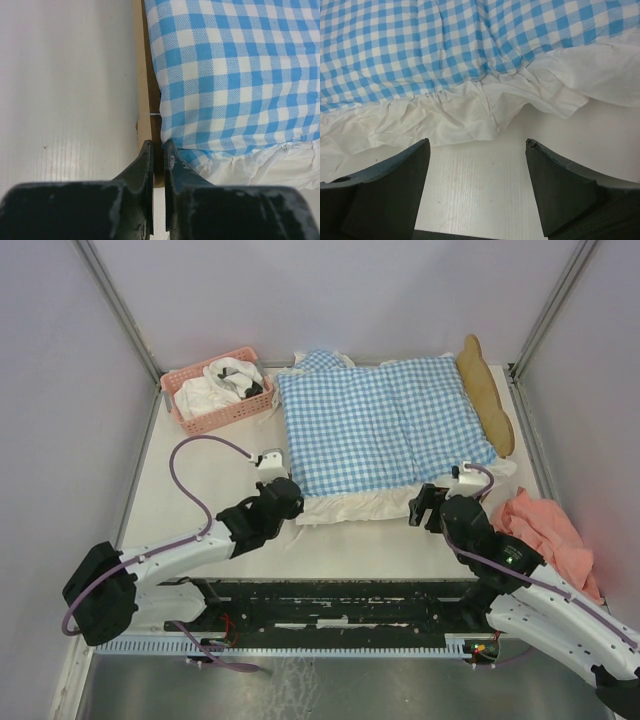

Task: Set up the pet bed
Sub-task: Move the bed frame to the center of the board.

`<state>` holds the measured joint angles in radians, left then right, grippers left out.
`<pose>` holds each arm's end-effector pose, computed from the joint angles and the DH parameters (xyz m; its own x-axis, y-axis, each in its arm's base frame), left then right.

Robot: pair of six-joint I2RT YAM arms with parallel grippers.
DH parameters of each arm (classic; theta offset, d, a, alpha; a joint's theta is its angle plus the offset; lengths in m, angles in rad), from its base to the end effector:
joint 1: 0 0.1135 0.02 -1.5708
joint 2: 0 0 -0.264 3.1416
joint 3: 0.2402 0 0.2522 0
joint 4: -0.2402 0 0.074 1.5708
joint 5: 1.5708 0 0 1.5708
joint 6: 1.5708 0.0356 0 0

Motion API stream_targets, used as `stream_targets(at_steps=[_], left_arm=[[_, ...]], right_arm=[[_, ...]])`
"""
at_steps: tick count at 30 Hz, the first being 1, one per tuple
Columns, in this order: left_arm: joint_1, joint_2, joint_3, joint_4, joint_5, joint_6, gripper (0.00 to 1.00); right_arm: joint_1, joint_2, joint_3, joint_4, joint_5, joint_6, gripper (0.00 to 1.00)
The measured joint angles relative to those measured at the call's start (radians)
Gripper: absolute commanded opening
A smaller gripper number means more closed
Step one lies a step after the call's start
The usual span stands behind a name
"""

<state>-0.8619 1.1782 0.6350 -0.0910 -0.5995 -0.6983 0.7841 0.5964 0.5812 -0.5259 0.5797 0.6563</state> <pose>0.1734 -0.1714 0.2209 -0.5081 -0.2229 -0.8319 0.0054 0.9651 -0.2618 0.1103 0.0825 0.2646 -0.4466 0.2756 -0.8512 0.0178 0.9539 0.2995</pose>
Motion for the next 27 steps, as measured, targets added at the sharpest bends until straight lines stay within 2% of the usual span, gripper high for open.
stream_targets(at_steps=[6, 14, 20, 27], left_arm=[[0.0, -0.047, 0.001, -0.085, -0.02, -0.002, 0.03], [0.001, -0.25, -0.042, -0.296, -0.075, -0.013, 0.03], [0.001, -0.4, -0.087, -0.408, -0.124, -0.015, 0.03], [0.0, -0.579, -0.137, -0.483, -0.193, 0.012, 0.03]], right_arm=[[0.0, 0.013, 0.021, -0.029, -0.025, -0.035, 0.85], [0.0, 0.04, 0.04, -0.043, -0.084, -0.06, 0.81], [0.0, 0.053, 0.079, -0.062, -0.208, -0.078, 0.75], [0.0, 0.056, 0.09, -0.085, -0.328, -0.087, 0.74]])
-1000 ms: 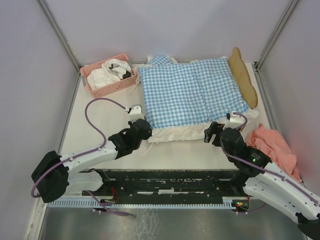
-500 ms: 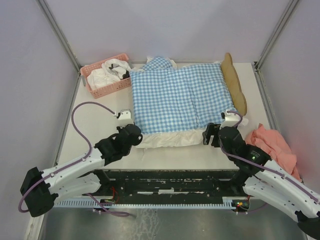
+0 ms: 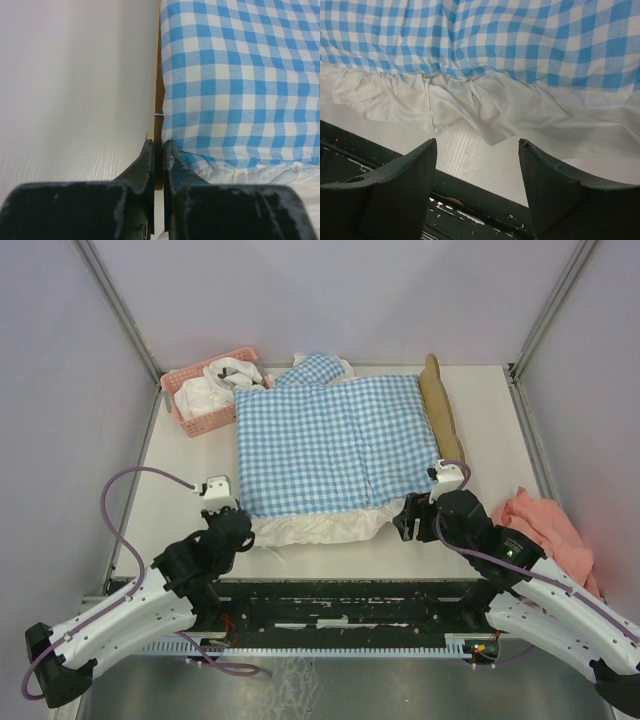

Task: Set up the pet bed
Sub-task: Move the bed frame to the center of the board.

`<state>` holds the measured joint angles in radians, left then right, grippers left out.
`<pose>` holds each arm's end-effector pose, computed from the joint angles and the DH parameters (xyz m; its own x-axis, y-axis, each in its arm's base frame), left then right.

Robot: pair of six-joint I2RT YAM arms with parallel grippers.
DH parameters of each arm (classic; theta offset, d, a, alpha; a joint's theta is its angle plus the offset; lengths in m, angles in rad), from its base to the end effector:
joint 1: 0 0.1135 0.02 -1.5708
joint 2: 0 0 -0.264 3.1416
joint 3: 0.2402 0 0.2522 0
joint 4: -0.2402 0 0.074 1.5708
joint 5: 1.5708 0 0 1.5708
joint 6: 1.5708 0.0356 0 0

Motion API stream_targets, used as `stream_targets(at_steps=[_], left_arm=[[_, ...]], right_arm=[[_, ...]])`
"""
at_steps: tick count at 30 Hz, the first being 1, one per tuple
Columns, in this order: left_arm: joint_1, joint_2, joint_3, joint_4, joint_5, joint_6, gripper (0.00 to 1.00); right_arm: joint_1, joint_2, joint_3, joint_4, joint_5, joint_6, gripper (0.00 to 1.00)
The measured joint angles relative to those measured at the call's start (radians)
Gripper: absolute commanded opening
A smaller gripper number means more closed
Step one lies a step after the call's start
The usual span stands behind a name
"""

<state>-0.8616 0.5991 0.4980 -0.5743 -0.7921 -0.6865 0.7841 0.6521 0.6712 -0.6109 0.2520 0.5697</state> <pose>0.1032 -0.0814 0.2354 -0.4234 -0.1901 -0.8857 -0.1256 0.9806 -0.1504 0.1082 0.0954 0.2779 -0.6224 0.1169 -0.7739 -0.2394 0.9129 0.3305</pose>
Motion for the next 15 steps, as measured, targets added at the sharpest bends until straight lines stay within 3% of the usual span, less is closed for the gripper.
stream_targets(at_steps=[4, 15], left_arm=[[0.001, -0.073, -0.042, 0.004, -0.045, 0.031, 0.03], [0.05, -0.095, -0.068, 0.039, -0.149, 0.087, 0.03]], right_arm=[[0.0, 0.0, 0.0, -0.022, -0.028, -0.01, 0.74], [0.0, -0.023, 0.009, -0.093, 0.019, -0.052, 0.75]])
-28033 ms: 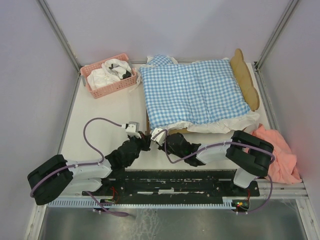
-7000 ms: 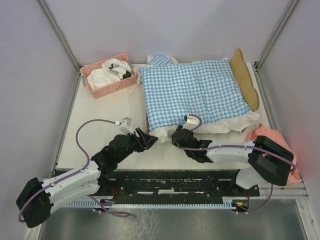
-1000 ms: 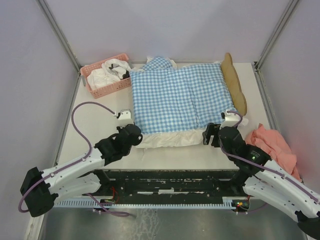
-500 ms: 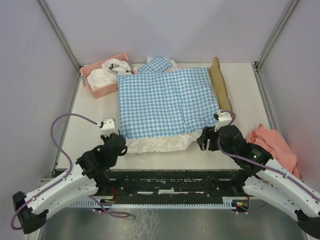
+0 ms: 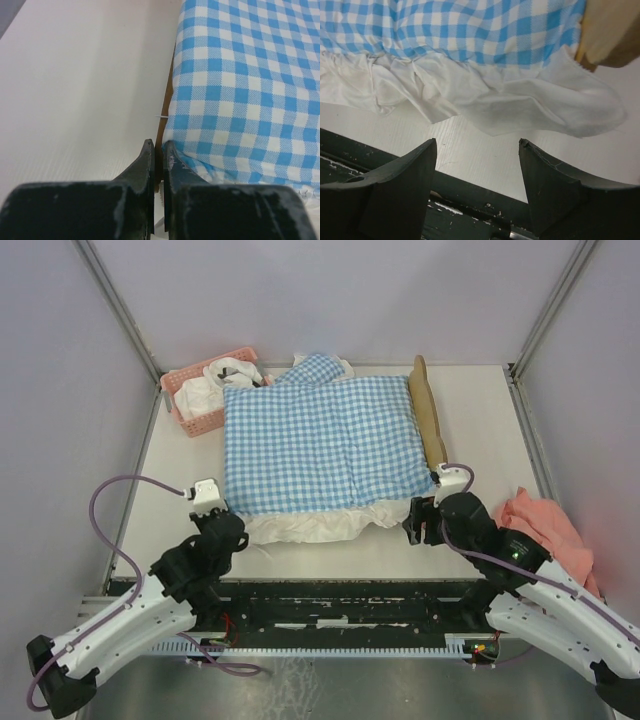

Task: Set up the pet bed
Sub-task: Move the bed frame to the center of the board, then adjust the mattress on the bed frame.

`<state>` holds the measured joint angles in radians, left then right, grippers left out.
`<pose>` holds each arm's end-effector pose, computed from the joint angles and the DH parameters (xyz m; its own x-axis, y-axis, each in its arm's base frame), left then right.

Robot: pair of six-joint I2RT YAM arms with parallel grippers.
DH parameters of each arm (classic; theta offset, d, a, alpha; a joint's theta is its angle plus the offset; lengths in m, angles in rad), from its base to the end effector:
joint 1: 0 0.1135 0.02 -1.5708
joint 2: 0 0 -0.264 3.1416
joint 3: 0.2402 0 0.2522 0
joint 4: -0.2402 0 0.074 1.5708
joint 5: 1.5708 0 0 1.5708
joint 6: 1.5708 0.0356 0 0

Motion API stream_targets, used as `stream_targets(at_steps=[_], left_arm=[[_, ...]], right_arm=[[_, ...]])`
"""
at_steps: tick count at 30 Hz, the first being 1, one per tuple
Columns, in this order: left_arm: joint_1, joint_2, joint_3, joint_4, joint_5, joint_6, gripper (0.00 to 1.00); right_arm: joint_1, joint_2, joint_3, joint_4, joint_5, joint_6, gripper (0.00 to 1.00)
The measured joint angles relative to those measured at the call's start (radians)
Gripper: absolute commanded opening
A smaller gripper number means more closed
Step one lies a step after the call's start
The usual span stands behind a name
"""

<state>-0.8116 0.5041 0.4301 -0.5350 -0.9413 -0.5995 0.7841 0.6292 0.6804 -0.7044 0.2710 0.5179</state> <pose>0.1003 -0.0639 0.2284 -0.3086 -0.1574 -0.9381 -0.2464 0.9658 -0.0810 0.1017 0.0880 0.2755 -0.6362 0.0392 -0.7705 -0.2474 0.9356 0.2518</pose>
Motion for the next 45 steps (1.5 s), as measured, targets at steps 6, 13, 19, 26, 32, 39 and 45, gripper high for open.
stream_targets(at_steps=[6, 13, 19, 26, 32, 39, 45], left_arm=[[0.05, -0.013, -0.016, 0.052, -0.065, 0.004, 0.03], [0.12, 0.012, 0.013, 0.116, -0.171, 0.013, 0.39], [0.121, 0.014, 0.055, 0.126, -0.137, 0.013, 0.74], [0.121, 0.031, 0.124, 0.163, 0.083, 0.018, 0.77], [0.123, 0.134, 0.159, 0.269, 0.418, 0.103, 0.66], [0.066, 0.29, 0.156, 0.509, 0.729, 0.21, 0.65], [-0.094, 0.455, 0.178, 0.669, 0.796, 0.343, 0.65]], right_arm=[[0.0, -0.007, 0.026, -0.038, 0.098, -0.01, 0.75], [0.0, -0.004, 0.03, -0.044, 0.213, 0.006, 0.75], [0.0, 0.023, 0.03, -0.021, 0.276, 0.019, 0.77], [0.0, 0.132, 0.03, 0.027, 0.315, 0.006, 0.28], [-0.006, 0.138, 0.034, 0.01, 0.303, 0.002, 0.02], [-0.008, 0.077, 0.034, -0.007, 0.125, 0.023, 0.05], [-0.004, 0.101, 0.054, 0.067, 0.045, 0.106, 0.35]])
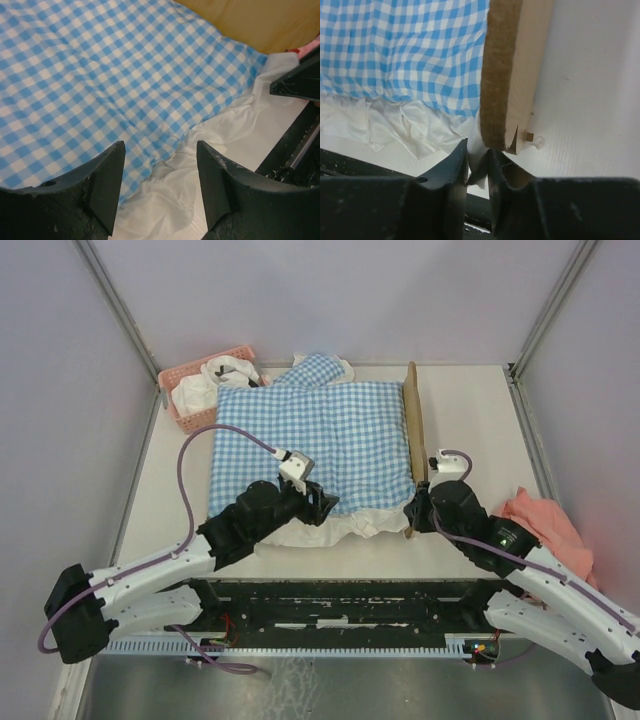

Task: Set up the pet bed
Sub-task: Adjust the mattress on the bed frame.

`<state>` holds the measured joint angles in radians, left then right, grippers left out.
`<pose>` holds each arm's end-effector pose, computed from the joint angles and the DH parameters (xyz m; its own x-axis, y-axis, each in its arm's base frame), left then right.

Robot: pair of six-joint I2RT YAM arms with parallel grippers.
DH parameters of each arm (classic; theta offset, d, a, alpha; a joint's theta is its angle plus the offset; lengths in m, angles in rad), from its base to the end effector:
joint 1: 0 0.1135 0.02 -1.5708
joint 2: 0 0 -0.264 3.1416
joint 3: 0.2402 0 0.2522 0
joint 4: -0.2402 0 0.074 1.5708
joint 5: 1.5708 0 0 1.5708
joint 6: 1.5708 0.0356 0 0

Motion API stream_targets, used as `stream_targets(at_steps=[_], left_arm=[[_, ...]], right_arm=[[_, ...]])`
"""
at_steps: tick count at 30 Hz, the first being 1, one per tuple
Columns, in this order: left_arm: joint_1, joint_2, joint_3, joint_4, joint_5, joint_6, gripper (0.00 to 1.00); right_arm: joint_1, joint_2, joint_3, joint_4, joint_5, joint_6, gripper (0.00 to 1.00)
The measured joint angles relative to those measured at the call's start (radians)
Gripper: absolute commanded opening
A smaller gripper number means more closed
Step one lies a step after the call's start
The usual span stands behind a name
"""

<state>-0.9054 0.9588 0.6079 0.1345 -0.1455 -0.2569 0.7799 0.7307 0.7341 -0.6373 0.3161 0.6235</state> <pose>0.1434 -0.1743 0.2783 -0.3038 -0.0201 -0.9525 0.6346 0.7415 -0.2180 0.1180 0.1012 0.2867 -0.6281 0.1593 -0.7616 -0.1521 0.9348 0.3210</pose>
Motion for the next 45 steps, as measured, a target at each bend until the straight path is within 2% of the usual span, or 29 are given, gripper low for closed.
stream_targets(at_steps=[3, 8, 11, 15, 22, 34, 36, 37, 38, 41, 42, 45], left_arm=[[-0.034, 0.077, 0.028, 0.053, 0.026, 0.042, 0.65], [-0.066, 0.166, 0.037, 0.171, 0.087, 0.105, 0.66], [-0.105, 0.246, 0.067, 0.224, 0.129, 0.142, 0.66], [-0.175, 0.348, 0.131, 0.273, 0.156, 0.19, 0.67], [-0.27, 0.459, 0.208, 0.347, 0.141, 0.252, 0.71], [-0.336, 0.591, 0.254, 0.389, 0.002, 0.302, 0.71], [-0.341, 0.608, 0.262, 0.392, -0.025, 0.302, 0.66], [-0.342, 0.613, 0.265, 0.396, -0.037, 0.301, 0.6], [-0.342, 0.619, 0.266, 0.401, -0.055, 0.301, 0.5], [-0.342, 0.629, 0.266, 0.417, -0.11, 0.3, 0.1], [-0.342, 0.631, 0.266, 0.423, -0.129, 0.301, 0.03], [-0.342, 0.632, 0.266, 0.43, -0.174, 0.302, 0.03]], right_arm=[[0.0, 0.023, 0.023, -0.01, 0.034, 0.024, 0.37], [0.003, -0.041, 0.031, -0.041, 0.067, 0.028, 0.1], [0.003, -0.114, 0.029, -0.03, 0.066, 0.029, 0.02], [0.003, -0.169, 0.018, 0.003, 0.056, 0.053, 0.02], [0.003, -0.144, -0.035, 0.094, 0.016, 0.14, 0.02], [0.003, -0.14, -0.076, 0.175, 0.018, 0.227, 0.02], [0.003, -0.148, -0.08, 0.177, 0.026, 0.236, 0.02], [0.003, -0.15, -0.081, 0.179, 0.029, 0.238, 0.02], [0.003, -0.153, -0.083, 0.181, 0.029, 0.241, 0.03], [0.003, -0.158, -0.087, 0.182, 0.033, 0.245, 0.08], [0.003, -0.159, -0.088, 0.181, 0.034, 0.245, 0.12], [0.003, -0.161, -0.093, 0.179, 0.039, 0.245, 0.28]])
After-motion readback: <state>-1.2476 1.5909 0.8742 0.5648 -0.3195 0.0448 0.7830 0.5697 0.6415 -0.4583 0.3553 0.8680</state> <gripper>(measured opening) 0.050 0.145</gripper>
